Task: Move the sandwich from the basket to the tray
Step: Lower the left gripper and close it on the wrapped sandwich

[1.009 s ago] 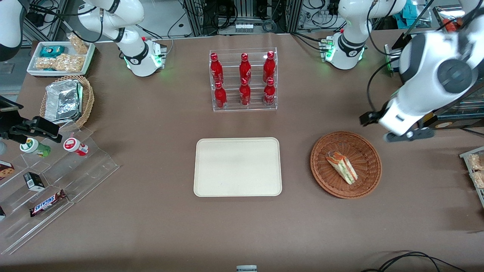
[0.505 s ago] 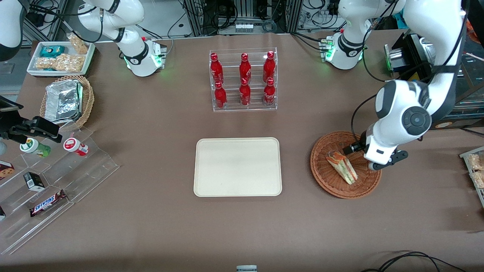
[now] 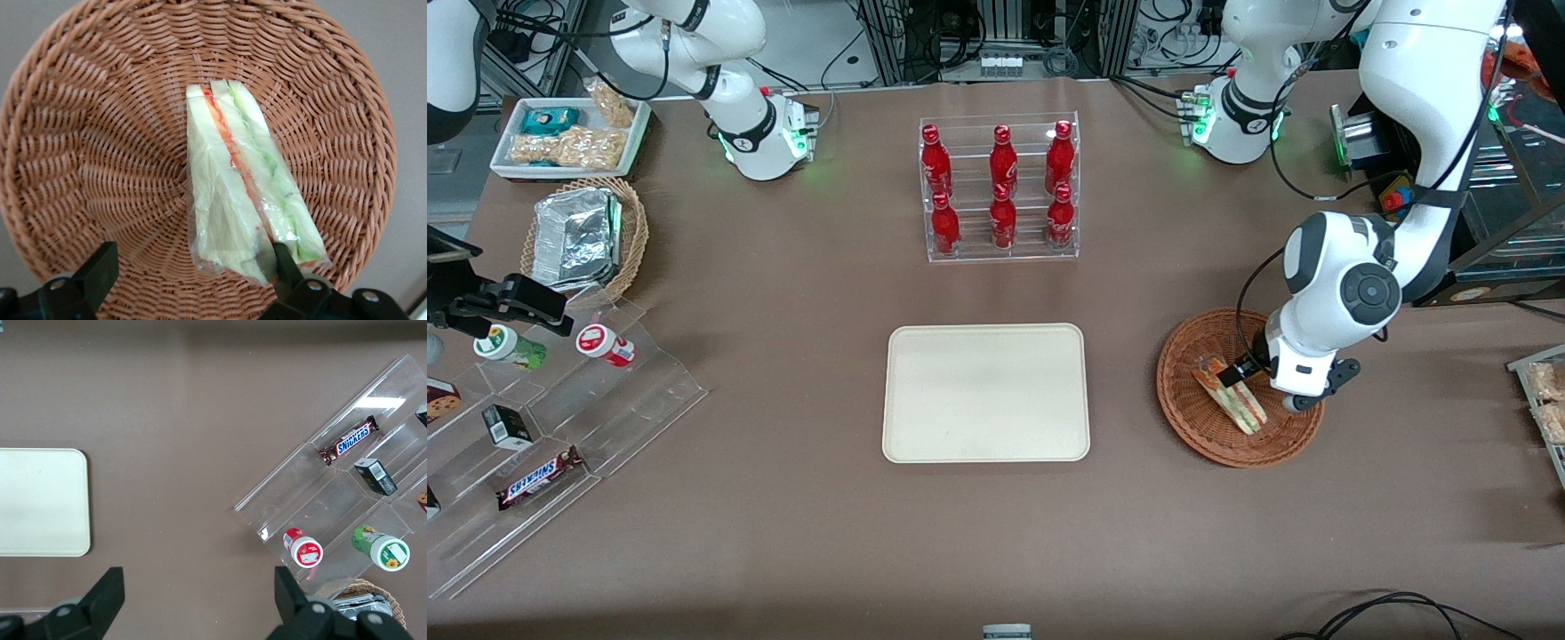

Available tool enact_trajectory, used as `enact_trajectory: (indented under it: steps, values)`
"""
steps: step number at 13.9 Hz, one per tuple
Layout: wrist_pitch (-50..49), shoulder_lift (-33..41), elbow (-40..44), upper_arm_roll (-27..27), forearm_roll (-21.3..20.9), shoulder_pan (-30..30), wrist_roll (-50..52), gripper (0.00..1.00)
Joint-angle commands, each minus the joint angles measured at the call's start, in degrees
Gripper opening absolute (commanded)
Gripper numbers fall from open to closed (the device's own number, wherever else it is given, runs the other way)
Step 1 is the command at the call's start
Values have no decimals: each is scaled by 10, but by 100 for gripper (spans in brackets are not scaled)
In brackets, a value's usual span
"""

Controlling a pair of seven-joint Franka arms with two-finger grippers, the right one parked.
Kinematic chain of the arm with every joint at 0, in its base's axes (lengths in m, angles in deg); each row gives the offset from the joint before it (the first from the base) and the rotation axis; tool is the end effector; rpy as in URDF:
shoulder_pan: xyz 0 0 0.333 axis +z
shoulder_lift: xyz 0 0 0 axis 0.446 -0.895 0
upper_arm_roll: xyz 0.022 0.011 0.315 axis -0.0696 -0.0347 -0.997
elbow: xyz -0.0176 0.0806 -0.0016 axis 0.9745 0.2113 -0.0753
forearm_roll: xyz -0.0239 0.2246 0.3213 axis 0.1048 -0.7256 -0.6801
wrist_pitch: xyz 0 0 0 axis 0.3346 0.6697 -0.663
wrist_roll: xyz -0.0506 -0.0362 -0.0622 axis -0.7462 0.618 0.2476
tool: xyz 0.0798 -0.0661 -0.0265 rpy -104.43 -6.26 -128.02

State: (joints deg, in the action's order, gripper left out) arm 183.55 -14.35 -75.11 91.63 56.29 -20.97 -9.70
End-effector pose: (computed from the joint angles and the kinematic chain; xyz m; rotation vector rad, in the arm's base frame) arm 0.5665 -0.1010 0.2619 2.9789 0.8568 -0.0768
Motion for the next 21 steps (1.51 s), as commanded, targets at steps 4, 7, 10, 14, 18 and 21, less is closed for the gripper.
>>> enact_trajectory:
  steps: [4,7,10,14,18,21]
  values:
    - [26,7,-10,6,2,8,26,100]
    - [5,11,18,7,3,8,72,100]
    - [-16,8,51,10,3,8,103,100]
    - [-10,-5,54,15,2,8,146,100]
    - [9,-45,58,19,1,8,173,100]
    - [13,-55,57,20,1,8,180,95]
